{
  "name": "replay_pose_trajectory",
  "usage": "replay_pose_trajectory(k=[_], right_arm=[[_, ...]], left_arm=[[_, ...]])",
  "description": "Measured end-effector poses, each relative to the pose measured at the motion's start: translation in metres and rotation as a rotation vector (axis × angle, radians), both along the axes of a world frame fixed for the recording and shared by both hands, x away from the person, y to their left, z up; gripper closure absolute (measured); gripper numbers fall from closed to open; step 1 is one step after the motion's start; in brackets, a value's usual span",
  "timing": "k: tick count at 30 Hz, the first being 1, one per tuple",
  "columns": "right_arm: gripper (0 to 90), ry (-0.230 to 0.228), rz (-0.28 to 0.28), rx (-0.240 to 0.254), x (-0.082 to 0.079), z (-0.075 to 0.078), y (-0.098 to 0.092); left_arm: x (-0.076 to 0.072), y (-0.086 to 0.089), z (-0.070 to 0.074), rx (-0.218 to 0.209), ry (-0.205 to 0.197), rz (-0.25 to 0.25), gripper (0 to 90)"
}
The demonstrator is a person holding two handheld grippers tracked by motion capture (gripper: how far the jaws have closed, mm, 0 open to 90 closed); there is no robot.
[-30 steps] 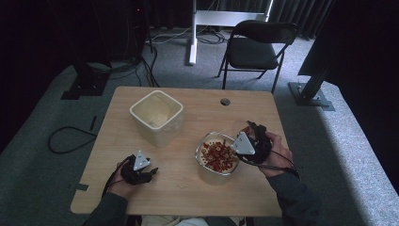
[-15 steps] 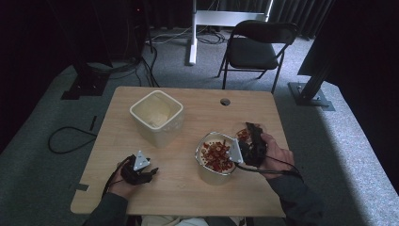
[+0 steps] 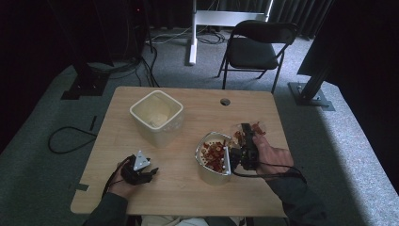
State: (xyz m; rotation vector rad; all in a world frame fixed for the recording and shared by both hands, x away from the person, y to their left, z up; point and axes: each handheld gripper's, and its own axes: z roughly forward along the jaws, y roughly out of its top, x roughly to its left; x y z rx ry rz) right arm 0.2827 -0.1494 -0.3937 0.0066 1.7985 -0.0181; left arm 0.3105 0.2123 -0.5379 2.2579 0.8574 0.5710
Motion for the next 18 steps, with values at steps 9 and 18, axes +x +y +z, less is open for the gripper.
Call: replay_pose_trajectory(k=[9, 18], right_arm=[[39.2, -0.056, 0.011, -0.117, -0.004, -0.005, 0.007], [39.2, -0.077, 0.032, -0.178, -0.006, -0.007, 0.013]], left_arm=[[0.0, 0.0, 0.0, 0.001, 0.001, -0.003, 46.7], [0.0, 0.0, 0.0, 0.001, 0.001, -0.004, 46.7]])
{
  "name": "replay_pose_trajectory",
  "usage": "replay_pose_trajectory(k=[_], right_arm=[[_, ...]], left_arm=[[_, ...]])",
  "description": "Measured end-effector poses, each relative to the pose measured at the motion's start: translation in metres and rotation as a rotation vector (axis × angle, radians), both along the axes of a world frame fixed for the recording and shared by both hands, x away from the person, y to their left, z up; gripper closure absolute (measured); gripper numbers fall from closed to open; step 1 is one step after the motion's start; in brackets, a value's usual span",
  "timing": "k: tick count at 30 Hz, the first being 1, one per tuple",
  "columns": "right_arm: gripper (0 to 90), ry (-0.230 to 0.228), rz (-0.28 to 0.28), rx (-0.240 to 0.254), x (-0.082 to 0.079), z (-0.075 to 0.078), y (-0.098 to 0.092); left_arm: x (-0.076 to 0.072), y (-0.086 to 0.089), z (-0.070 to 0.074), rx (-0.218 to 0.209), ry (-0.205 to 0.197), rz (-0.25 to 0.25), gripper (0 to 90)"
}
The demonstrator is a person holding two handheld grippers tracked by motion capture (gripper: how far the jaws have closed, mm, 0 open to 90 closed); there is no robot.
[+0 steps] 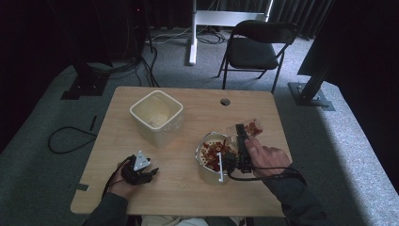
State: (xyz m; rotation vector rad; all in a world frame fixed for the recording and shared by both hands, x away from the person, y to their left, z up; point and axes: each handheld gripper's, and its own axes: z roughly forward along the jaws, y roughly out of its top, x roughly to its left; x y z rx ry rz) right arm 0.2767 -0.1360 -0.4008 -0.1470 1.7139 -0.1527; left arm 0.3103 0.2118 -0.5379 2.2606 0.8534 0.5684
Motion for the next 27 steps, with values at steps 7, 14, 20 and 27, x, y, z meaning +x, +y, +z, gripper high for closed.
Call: replay_pose_trajectory(k=[7, 14, 20, 27], right_arm=[[39.2, -0.01, 0.008, -0.046, -0.0015, -0.0023, 0.0022], [39.2, -0.011, 0.015, -0.067, -0.0027, -0.0031, 0.0037], [39.2, -0.01, 0.022, -0.07, -0.0022, -0.0039, 0.0038], [39.2, -0.005, 0.025, -0.077, -0.0026, -0.0055, 0.0059]], left_arm=[[0.0, -0.0001, -0.0001, -0.002, 0.0, 0.001, 46.7], [0.0, -0.0001, -0.0001, -0.002, 0.002, -0.001, 46.7], [0.0002, -0.0001, -0.0002, -0.005, 0.002, -0.001, 46.7], [0.0002, -0.0002, -0.0003, -0.006, 0.002, -0.002, 46.7]])
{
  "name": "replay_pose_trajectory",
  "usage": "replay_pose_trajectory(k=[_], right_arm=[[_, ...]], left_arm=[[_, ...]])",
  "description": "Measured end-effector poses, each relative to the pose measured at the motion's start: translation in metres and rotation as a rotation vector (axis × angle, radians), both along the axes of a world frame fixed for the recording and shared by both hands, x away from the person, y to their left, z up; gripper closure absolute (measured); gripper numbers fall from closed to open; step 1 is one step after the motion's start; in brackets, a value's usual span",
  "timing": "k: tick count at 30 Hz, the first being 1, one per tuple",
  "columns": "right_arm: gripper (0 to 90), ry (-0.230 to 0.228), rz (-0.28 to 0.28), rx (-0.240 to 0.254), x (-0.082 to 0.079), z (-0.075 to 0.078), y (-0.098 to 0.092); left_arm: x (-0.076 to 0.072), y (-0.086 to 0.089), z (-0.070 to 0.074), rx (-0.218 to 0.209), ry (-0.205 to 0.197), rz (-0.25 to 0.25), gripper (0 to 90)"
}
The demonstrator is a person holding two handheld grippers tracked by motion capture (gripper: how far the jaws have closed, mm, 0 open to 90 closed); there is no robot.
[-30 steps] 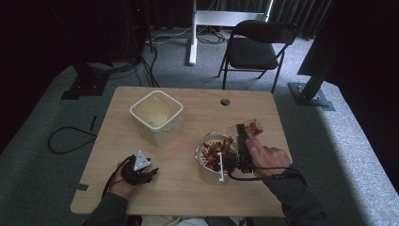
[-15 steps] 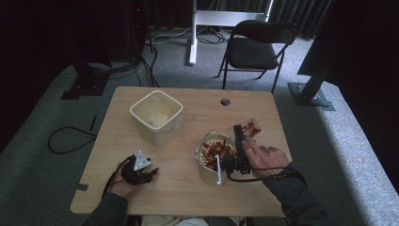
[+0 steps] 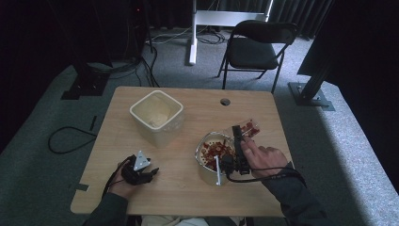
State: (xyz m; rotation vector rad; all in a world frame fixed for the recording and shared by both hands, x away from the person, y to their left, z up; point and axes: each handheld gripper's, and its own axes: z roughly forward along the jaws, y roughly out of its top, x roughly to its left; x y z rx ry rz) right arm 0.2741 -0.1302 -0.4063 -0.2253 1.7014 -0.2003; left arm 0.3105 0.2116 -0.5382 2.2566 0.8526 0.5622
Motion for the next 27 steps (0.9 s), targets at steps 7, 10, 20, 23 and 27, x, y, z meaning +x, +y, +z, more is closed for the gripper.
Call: replay_pose_trajectory(k=[7, 10, 20, 23, 27], right_arm=[[39.3, 0.007, 0.004, -0.005, -0.0006, -0.0007, 0.0006], [39.3, 0.012, 0.019, -0.01, -0.0031, -0.003, 0.003], [39.4, 0.018, 0.012, 0.017, -0.0027, -0.004, 0.0031], [39.4, 0.033, 0.031, 0.01, -0.0059, -0.0065, 0.0056], [39.3, 0.043, 0.039, -0.002, -0.0054, -0.0103, 0.0067]], left_arm=[[-0.0001, -0.0003, 0.0001, 0.001, 0.0, -0.002, 46.7], [-0.0001, -0.0003, 0.0, 0.0, 0.0, -0.001, 46.7], [-0.0001, -0.0004, -0.0001, -0.002, 0.001, -0.002, 46.7], [-0.0002, -0.0005, -0.0001, -0.001, 0.0, -0.002, 46.8], [0.0001, -0.0005, -0.0002, -0.004, 0.002, -0.002, 46.7]])
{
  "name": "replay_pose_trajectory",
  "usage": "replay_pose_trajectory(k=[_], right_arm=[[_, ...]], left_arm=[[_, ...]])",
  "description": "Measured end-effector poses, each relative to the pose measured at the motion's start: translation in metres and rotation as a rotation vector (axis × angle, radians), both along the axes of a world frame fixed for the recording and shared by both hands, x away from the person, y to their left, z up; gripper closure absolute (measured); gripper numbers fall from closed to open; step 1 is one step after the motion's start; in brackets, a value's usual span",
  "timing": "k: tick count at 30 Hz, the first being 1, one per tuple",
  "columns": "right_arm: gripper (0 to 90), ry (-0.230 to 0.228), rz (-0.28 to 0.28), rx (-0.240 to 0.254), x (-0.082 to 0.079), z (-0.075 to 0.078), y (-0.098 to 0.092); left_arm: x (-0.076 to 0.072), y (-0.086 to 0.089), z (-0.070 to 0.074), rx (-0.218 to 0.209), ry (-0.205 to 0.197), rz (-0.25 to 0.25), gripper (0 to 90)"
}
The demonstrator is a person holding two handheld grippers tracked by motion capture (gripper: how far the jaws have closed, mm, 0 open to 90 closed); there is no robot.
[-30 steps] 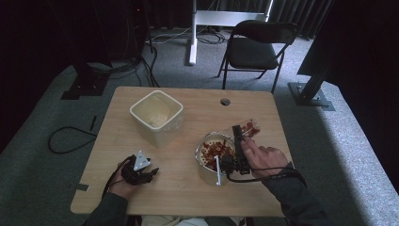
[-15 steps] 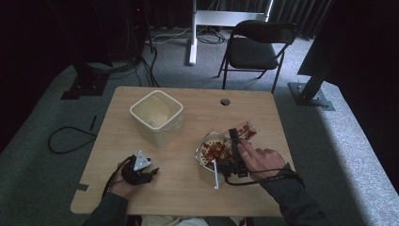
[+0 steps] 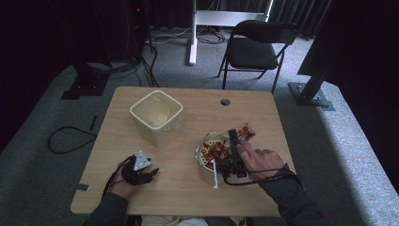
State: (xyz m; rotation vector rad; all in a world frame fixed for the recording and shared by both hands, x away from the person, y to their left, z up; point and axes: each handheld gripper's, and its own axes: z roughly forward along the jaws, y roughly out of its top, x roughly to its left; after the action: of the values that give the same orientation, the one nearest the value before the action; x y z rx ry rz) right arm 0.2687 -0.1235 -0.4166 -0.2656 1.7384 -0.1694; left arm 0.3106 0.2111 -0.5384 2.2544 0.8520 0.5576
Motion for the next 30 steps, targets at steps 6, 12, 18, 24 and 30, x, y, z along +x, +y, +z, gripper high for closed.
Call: replay_pose_trajectory(k=[6, 12, 18, 24, 30], right_arm=[[39.4, 0.006, 0.008, 0.001, 0.0004, -0.0021, 0.0026], [39.5, -0.003, -0.009, 0.038, 0.0001, 0.0003, 0.0032], [39.7, 0.012, 0.008, 0.044, -0.0003, 0.0018, 0.0029], [39.7, 0.018, 0.017, 0.022, -0.0029, -0.0043, 0.0035], [39.8, 0.002, 0.001, 0.031, -0.0014, -0.0025, 0.0023]], left_arm=[[-0.0002, -0.0003, 0.0, 0.001, -0.002, 0.0, 46.8], [-0.0005, -0.0004, 0.0001, 0.002, -0.002, 0.0, 46.8], [-0.0004, -0.0005, 0.0, 0.0, 0.0, -0.002, 46.8], [-0.0006, -0.0007, 0.0, 0.0, -0.002, -0.002, 46.8], [-0.0006, -0.0007, -0.0001, -0.001, 0.0, -0.002, 46.8]])
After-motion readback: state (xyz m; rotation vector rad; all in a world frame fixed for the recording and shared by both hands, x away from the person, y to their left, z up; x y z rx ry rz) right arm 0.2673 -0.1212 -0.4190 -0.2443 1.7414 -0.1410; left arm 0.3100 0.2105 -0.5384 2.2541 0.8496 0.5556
